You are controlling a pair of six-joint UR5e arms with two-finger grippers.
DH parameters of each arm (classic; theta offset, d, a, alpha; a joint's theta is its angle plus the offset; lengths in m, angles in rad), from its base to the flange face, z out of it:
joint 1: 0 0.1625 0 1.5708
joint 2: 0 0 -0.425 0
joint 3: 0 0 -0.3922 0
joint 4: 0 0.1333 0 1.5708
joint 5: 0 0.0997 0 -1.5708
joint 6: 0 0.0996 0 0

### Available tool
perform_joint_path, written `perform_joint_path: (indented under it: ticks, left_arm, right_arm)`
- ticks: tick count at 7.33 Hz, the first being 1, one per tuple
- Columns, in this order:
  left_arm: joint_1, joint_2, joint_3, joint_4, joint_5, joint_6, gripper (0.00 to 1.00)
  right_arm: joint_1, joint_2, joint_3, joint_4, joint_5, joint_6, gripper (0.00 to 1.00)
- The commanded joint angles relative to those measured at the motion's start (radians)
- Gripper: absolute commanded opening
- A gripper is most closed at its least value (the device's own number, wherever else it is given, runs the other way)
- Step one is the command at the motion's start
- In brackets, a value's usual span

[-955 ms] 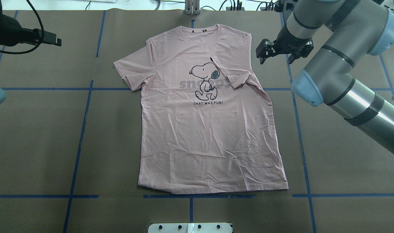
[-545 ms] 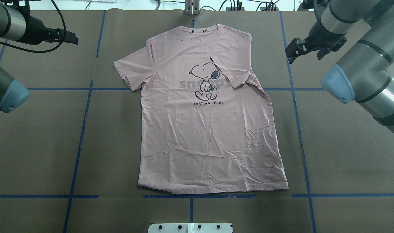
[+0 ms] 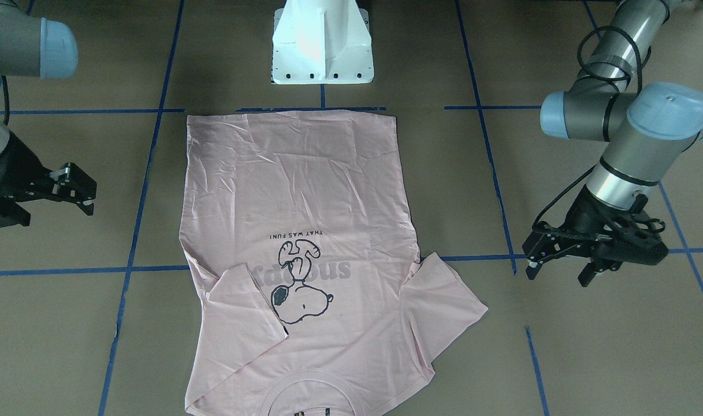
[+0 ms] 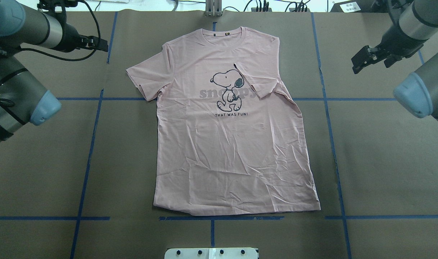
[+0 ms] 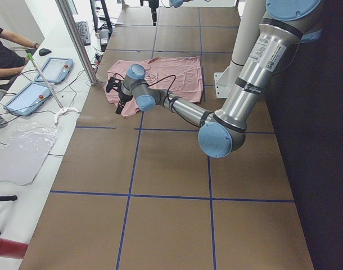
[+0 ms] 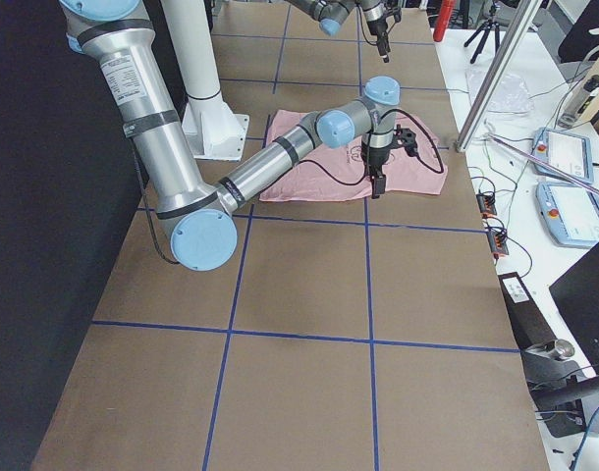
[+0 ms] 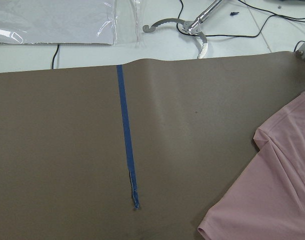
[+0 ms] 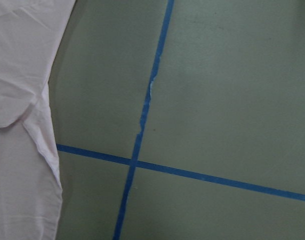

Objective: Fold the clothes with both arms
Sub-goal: 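Lift the right gripper away while the left arm moves toward the shirt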

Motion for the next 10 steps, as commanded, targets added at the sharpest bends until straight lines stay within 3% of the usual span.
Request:
perform_joint_path:
  ticks: [1, 2, 4, 5, 7, 10]
  left_arm:
    - [0.060, -0.028, 0.013, 0.002, 0.058, -0.081, 1.00]
    - [0.061, -0.030, 0.015, 0.003, 0.061, -0.081, 1.00]
    - [0.095, -0.057, 0.036, 0.003, 0.066, -0.126, 1.00]
    - [0.120, -0.081, 0.044, 0.015, 0.116, -0.171, 1.00]
    - [0.150, -0.141, 0.139, 0.049, 0.160, -0.176, 1.00]
    - [0.170, -0.189, 0.275, 0.004, 0.236, -0.179, 0.98]
  right_arm:
    - [0.075, -0.060, 0.000, 0.004, 0.046, -0.093, 1.00]
    - [0.106, -0.074, 0.002, 0.003, 0.109, -0.121, 1.00]
    - [0.135, -0.091, -0.003, 0.001, 0.114, -0.152, 1.00]
    - [0.138, -0.091, -0.004, 0.000, 0.114, -0.153, 1.00]
    - [0.141, -0.093, -0.004, -0.002, 0.114, -0.153, 1.00]
    - [0.155, -0.094, -0.001, 0.000, 0.145, -0.153, 1.00]
